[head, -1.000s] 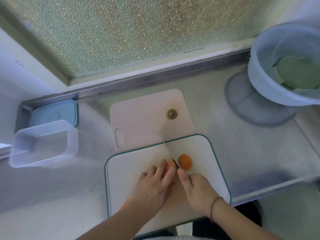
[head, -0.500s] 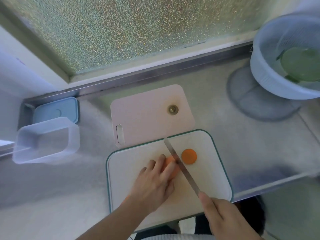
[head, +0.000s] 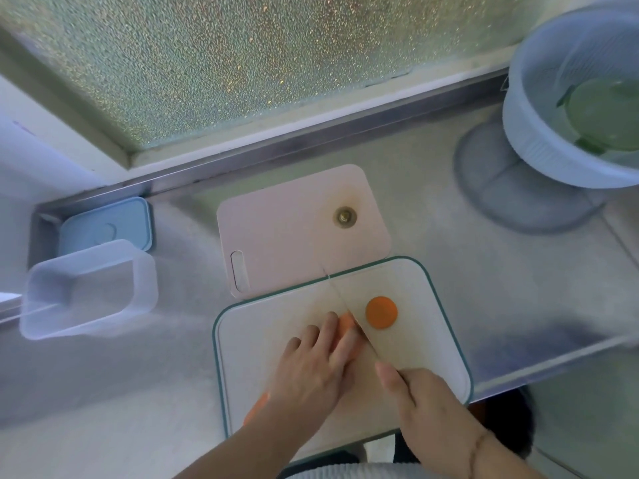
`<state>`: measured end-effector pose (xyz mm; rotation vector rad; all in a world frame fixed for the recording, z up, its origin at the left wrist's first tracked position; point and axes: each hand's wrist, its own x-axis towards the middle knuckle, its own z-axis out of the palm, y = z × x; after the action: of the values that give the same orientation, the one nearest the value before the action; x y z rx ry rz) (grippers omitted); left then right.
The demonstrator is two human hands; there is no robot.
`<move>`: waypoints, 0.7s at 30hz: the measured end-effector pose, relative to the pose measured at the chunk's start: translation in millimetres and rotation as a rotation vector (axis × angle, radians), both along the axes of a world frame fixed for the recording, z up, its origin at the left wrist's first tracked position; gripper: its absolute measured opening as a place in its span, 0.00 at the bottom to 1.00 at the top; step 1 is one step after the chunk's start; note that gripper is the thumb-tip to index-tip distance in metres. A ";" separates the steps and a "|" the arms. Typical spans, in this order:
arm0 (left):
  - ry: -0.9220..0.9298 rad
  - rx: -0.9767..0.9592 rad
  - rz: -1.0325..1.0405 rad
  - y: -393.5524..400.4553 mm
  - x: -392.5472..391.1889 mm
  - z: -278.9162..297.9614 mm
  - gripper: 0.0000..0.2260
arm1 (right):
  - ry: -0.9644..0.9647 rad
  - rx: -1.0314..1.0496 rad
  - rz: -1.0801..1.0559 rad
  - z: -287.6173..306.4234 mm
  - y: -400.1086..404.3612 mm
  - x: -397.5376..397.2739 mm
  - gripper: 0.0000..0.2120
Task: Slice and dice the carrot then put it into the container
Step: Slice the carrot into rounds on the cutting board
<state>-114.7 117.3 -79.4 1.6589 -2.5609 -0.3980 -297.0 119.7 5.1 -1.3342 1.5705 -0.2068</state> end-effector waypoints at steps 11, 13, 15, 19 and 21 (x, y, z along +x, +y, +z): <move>0.013 0.045 0.018 -3.3 0.1 2.8 0.23 | 0.225 -0.093 0.082 -12.6 37.1 -18.9 0.28; 0.015 0.048 0.015 -3.8 -0.3 2.3 0.23 | 0.041 0.087 0.003 -22.5 10.3 -6.2 0.30; 0.018 0.041 0.009 -3.4 -0.9 1.8 0.22 | -0.016 0.047 0.030 -31.0 -10.3 1.7 0.33; 0.038 0.065 0.014 -3.3 1.5 3.5 0.22 | -0.029 0.016 -0.022 -36.0 -14.7 14.7 0.35; 0.059 0.085 0.028 -3.9 2.5 5.9 0.23 | -0.007 -0.009 -0.035 -31.2 -18.3 17.1 0.37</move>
<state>-112.2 113.3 -73.5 1.6816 -2.5082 -0.5536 -279.9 101.4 -26.1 -1.3123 1.5894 -0.2408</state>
